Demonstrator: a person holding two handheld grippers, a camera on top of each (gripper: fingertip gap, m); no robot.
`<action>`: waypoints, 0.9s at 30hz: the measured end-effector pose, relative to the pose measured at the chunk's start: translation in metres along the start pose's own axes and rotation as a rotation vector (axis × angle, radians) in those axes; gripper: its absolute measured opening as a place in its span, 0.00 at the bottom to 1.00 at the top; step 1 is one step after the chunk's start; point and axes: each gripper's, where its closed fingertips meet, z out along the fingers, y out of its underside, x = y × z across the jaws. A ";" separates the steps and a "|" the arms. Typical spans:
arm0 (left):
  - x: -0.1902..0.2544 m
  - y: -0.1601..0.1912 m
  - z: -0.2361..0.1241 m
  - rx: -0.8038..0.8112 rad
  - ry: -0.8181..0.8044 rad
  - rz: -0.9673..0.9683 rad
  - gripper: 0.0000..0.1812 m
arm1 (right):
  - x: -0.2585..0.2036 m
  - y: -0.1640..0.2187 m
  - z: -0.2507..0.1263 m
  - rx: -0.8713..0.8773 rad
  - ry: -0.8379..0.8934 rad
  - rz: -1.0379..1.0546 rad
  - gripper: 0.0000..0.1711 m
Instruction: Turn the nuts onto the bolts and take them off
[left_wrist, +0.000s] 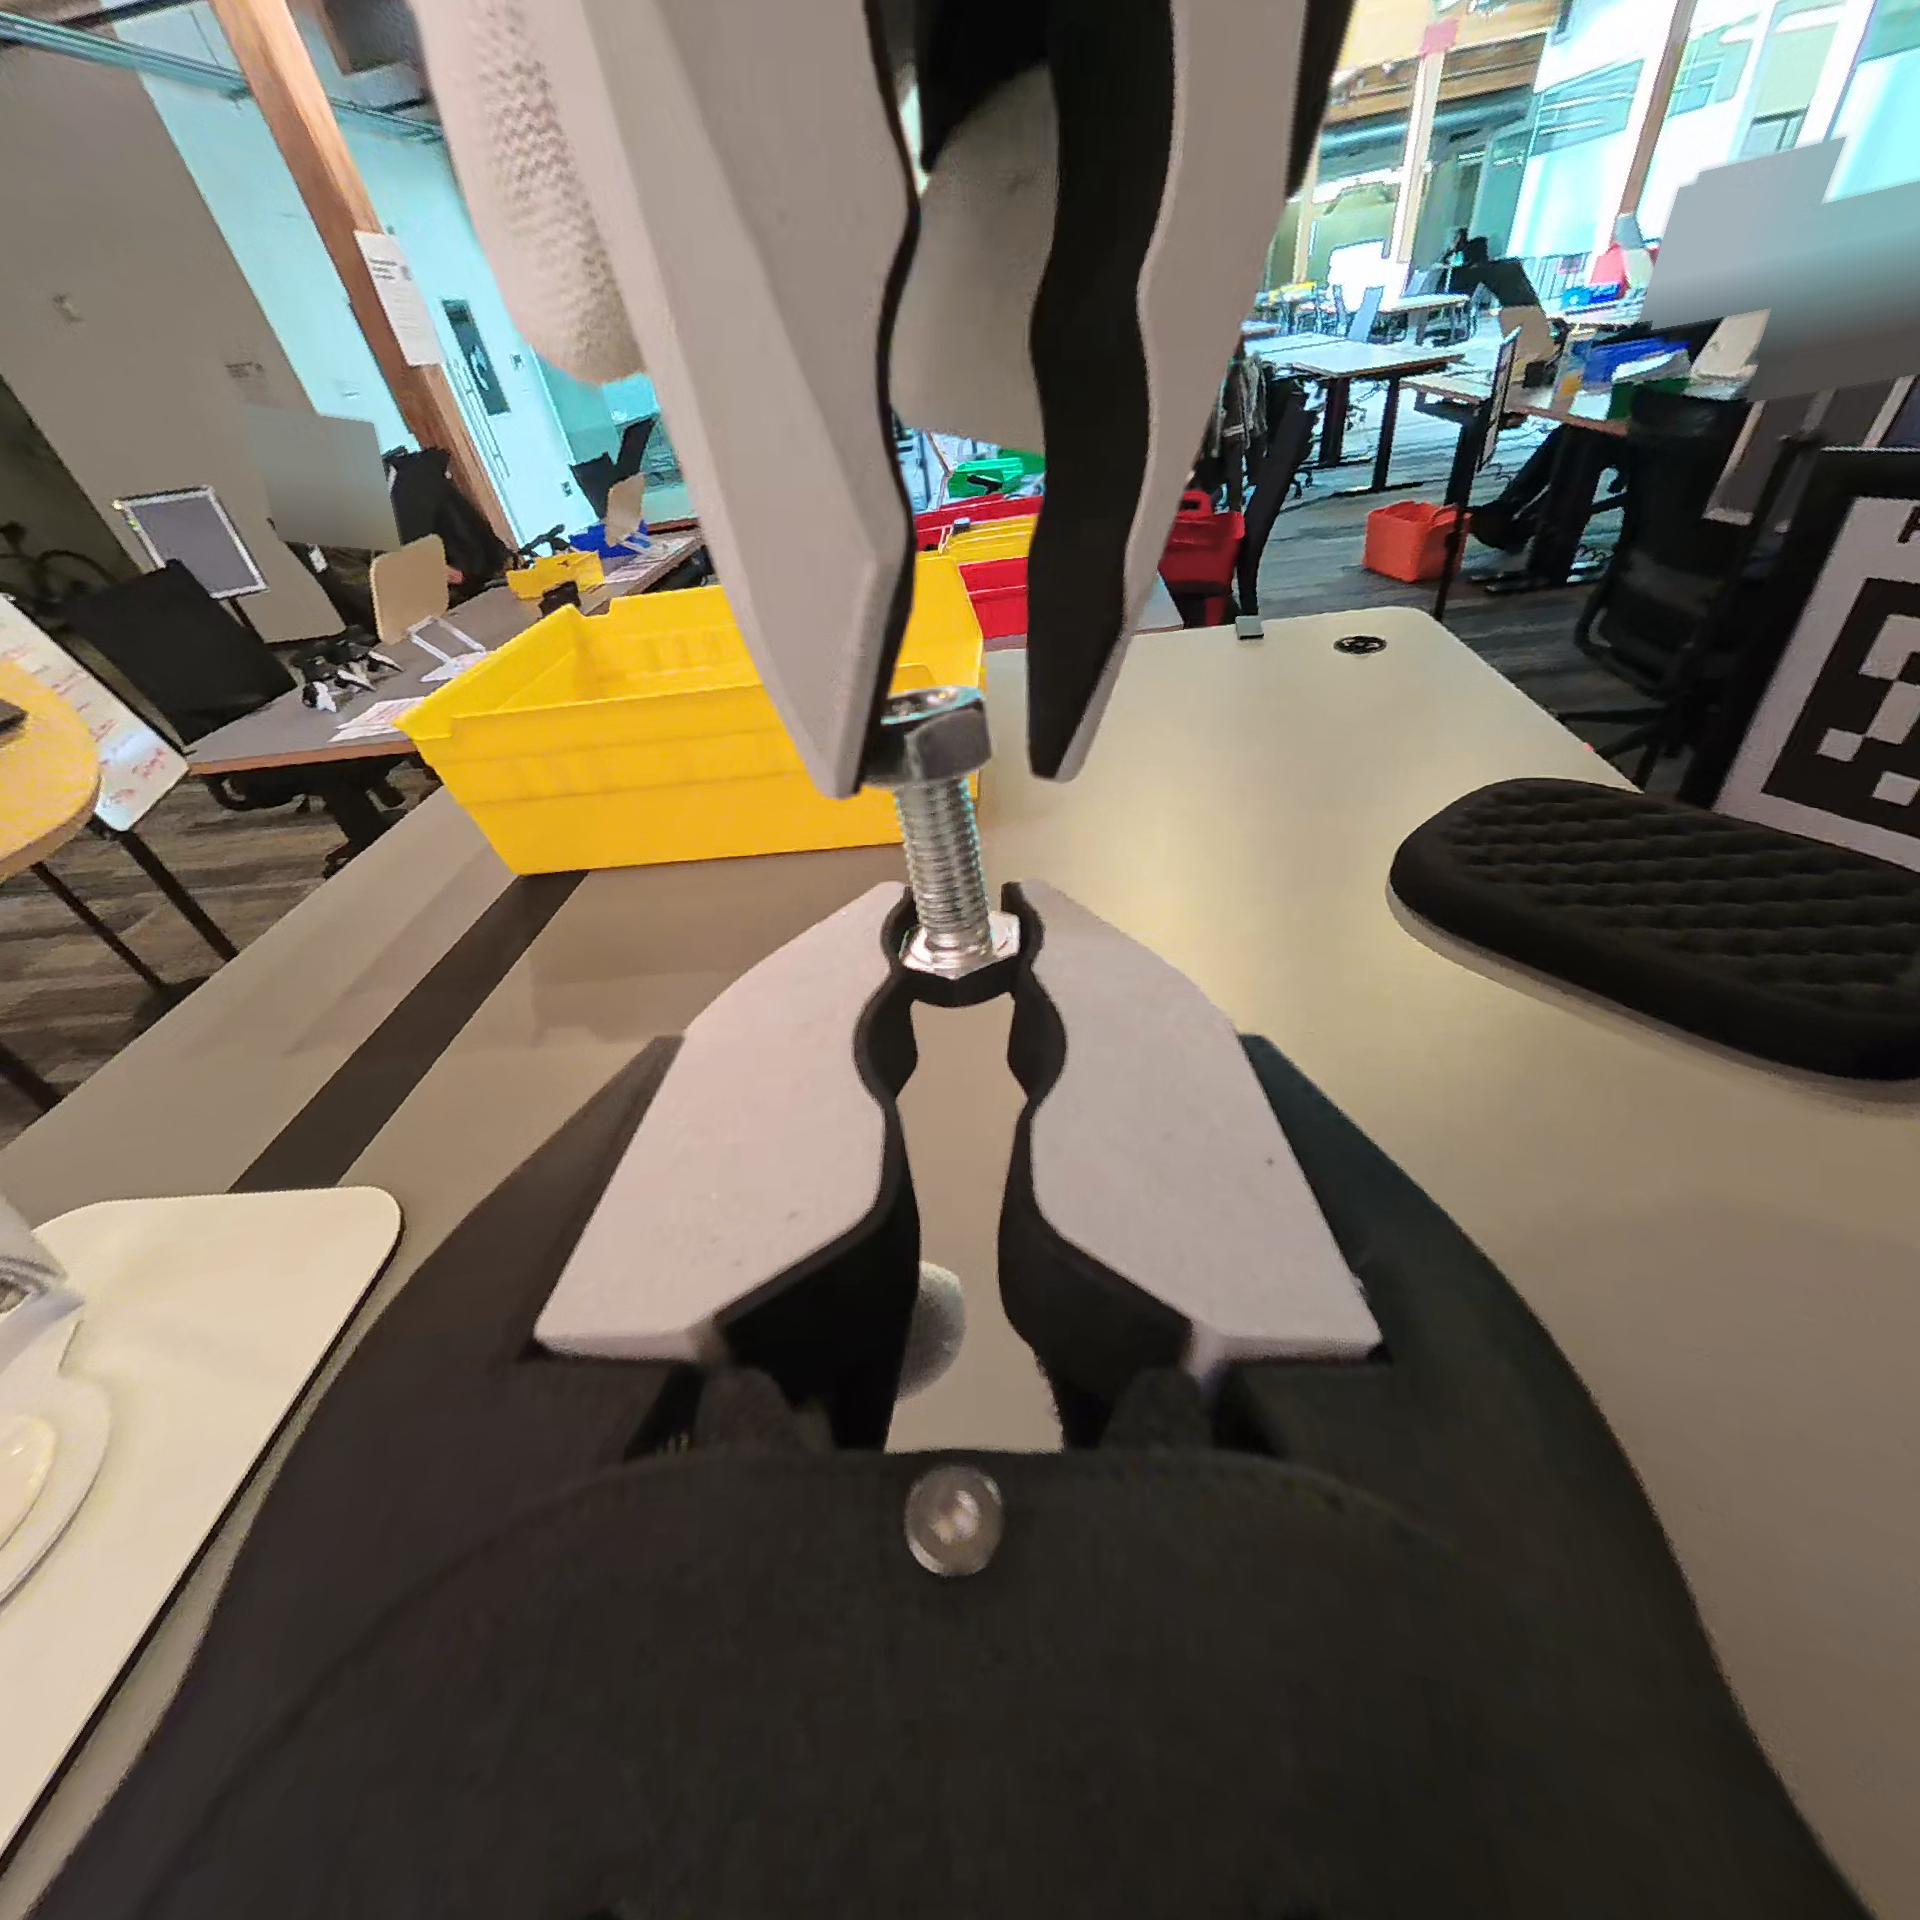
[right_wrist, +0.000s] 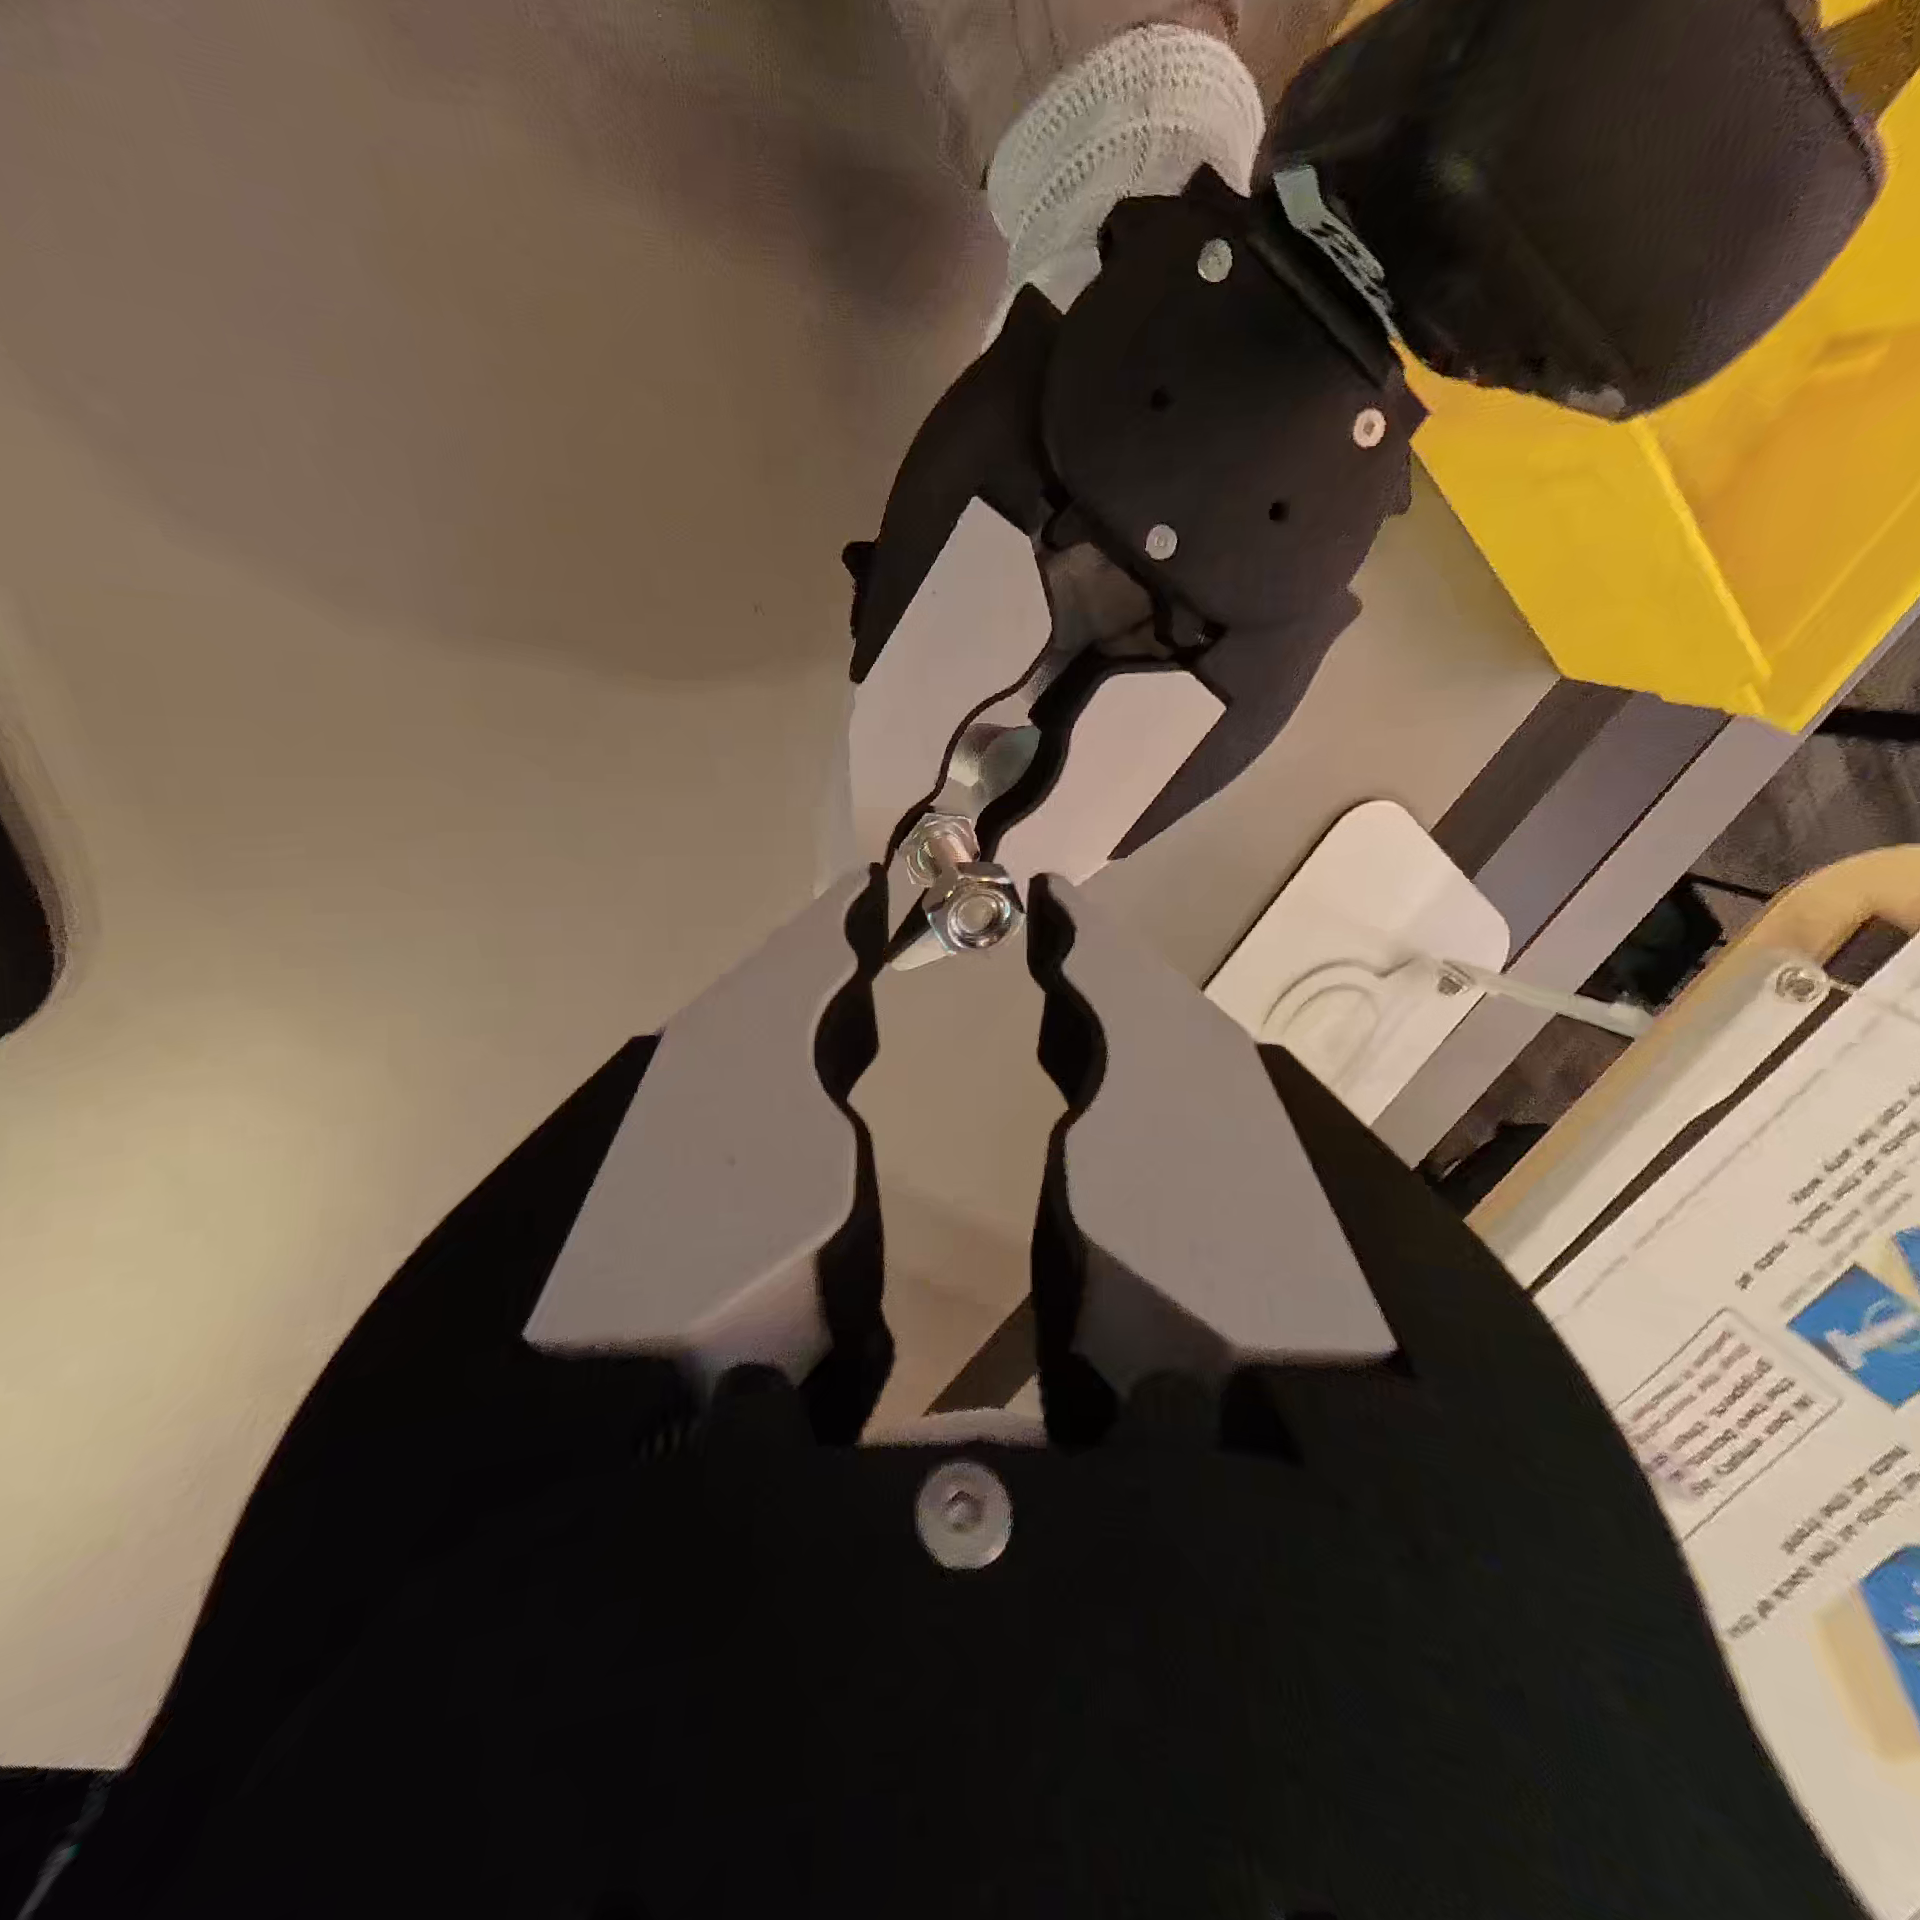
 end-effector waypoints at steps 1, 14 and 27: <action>0.001 0.000 0.000 0.002 0.004 0.001 0.07 | 0.000 0.001 0.000 -0.010 -0.005 -0.014 0.14; -0.024 0.007 -0.002 -0.044 -0.155 0.037 0.08 | 0.016 0.016 0.006 -0.070 -0.029 0.675 0.09; -0.007 0.004 0.001 -0.014 -0.046 0.010 0.08 | 0.015 0.004 -0.003 0.002 0.074 0.257 0.29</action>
